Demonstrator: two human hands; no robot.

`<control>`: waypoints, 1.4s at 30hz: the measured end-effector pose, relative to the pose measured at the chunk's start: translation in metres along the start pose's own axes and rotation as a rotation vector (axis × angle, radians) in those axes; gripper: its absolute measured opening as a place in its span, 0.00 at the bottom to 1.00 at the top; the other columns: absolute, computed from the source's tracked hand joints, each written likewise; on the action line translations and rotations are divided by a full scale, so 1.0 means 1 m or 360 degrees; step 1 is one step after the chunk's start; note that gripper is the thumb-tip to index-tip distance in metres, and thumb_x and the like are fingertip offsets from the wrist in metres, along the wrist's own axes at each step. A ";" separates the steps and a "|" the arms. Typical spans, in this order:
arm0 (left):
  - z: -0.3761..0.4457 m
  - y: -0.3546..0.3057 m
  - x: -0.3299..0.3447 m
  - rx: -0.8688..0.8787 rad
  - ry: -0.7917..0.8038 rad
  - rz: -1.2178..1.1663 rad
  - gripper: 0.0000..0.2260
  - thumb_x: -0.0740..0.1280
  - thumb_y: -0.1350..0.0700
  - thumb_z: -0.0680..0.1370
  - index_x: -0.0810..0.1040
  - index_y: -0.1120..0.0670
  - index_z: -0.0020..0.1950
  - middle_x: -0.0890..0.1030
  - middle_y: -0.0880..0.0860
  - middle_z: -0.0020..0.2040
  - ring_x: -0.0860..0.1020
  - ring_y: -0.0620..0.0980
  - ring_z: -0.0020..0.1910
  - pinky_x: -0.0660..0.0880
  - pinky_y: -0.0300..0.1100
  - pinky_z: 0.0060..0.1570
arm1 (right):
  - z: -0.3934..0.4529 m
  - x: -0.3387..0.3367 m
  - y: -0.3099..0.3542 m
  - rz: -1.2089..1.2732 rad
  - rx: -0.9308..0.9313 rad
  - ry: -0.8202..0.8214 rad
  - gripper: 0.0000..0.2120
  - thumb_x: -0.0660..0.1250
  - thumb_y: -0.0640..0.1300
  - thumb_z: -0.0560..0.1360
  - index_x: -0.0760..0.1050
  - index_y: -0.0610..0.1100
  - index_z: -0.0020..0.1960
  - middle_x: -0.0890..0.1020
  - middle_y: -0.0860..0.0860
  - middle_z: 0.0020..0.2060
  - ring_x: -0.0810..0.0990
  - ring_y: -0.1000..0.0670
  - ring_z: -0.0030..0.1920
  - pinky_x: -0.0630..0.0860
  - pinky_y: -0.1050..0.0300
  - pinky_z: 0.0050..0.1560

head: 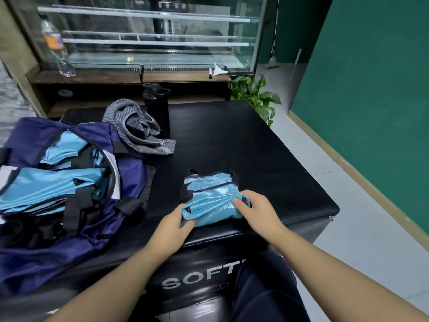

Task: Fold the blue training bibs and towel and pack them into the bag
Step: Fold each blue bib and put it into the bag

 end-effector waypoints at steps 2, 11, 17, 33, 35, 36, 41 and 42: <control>-0.003 -0.005 0.000 -0.0051 -0.0035 -0.0161 0.11 0.63 0.55 0.80 0.74 0.39 0.57 0.79 0.35 0.52 0.75 0.32 0.53 0.69 0.27 0.52 | -0.003 0.002 0.002 0.0113 0.0059 -0.0064 0.12 0.64 0.48 0.77 0.75 0.38 0.43 0.77 0.47 0.36 0.72 0.54 0.37 0.72 0.55 0.42; -0.016 -0.014 0.005 -0.0170 -0.0214 -0.0489 0.12 0.59 0.60 0.82 0.74 0.44 0.55 0.77 0.42 0.55 0.73 0.26 0.52 0.64 0.19 0.49 | -0.026 0.009 -0.011 0.0431 0.0206 0.0097 0.05 0.71 0.44 0.74 0.80 0.49 0.51 0.85 0.54 0.46 0.83 0.56 0.46 0.78 0.61 0.50; -0.008 -0.015 -0.002 -0.0226 -0.0184 -0.0522 0.08 0.58 0.57 0.82 0.73 0.48 0.58 0.70 0.42 0.59 0.70 0.25 0.53 0.61 0.18 0.50 | -0.020 0.009 -0.016 0.0265 0.0198 0.0124 0.07 0.63 0.45 0.79 0.78 0.51 0.54 0.84 0.56 0.46 0.81 0.57 0.47 0.76 0.61 0.50; 0.021 -0.010 0.002 -0.0743 -0.0348 0.0280 0.12 0.61 0.51 0.81 0.66 0.59 0.53 0.70 0.58 0.55 0.76 0.61 0.47 0.71 0.49 0.47 | 0.040 0.037 -0.012 -0.0534 0.0540 0.0170 0.15 0.53 0.53 0.82 0.67 0.42 0.46 0.77 0.46 0.44 0.75 0.45 0.45 0.68 0.54 0.43; 0.026 -0.011 0.002 -0.0897 -0.0304 0.0358 0.16 0.61 0.48 0.80 0.66 0.60 0.54 0.74 0.59 0.55 0.77 0.62 0.52 0.72 0.49 0.47 | 0.047 0.036 -0.014 -0.0577 0.0624 0.0248 0.15 0.54 0.54 0.81 0.68 0.42 0.46 0.77 0.47 0.45 0.74 0.46 0.46 0.68 0.55 0.44; 0.029 -0.012 0.000 -0.0983 -0.0242 0.0417 0.17 0.60 0.46 0.80 0.66 0.61 0.55 0.75 0.58 0.54 0.77 0.61 0.53 0.71 0.47 0.46 | 0.051 0.036 -0.014 -0.0560 0.0670 0.0287 0.16 0.55 0.54 0.81 0.69 0.42 0.45 0.77 0.47 0.44 0.75 0.47 0.45 0.69 0.56 0.43; 0.043 -0.008 -0.014 -0.1078 -0.0044 0.0297 0.14 0.63 0.47 0.75 0.73 0.58 0.40 0.77 0.53 0.40 0.77 0.55 0.43 0.67 0.42 0.37 | 0.052 0.033 -0.004 -0.0582 0.0774 0.0442 0.17 0.56 0.51 0.81 0.66 0.43 0.36 0.72 0.50 0.34 0.71 0.51 0.33 0.65 0.60 0.29; 0.042 -0.009 -0.015 -0.1062 -0.0064 0.0234 0.13 0.63 0.48 0.75 0.73 0.58 0.39 0.77 0.53 0.39 0.76 0.54 0.41 0.67 0.42 0.36 | 0.049 0.032 -0.001 -0.0600 0.0797 0.0485 0.16 0.56 0.51 0.81 0.69 0.42 0.40 0.74 0.49 0.37 0.73 0.50 0.36 0.66 0.60 0.30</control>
Point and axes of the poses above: each hand's wrist, its own z-axis towards the middle knuckle, its own x-axis out of the palm, y = z × x, the point moved 1 cm from there along z, towards the middle knuckle
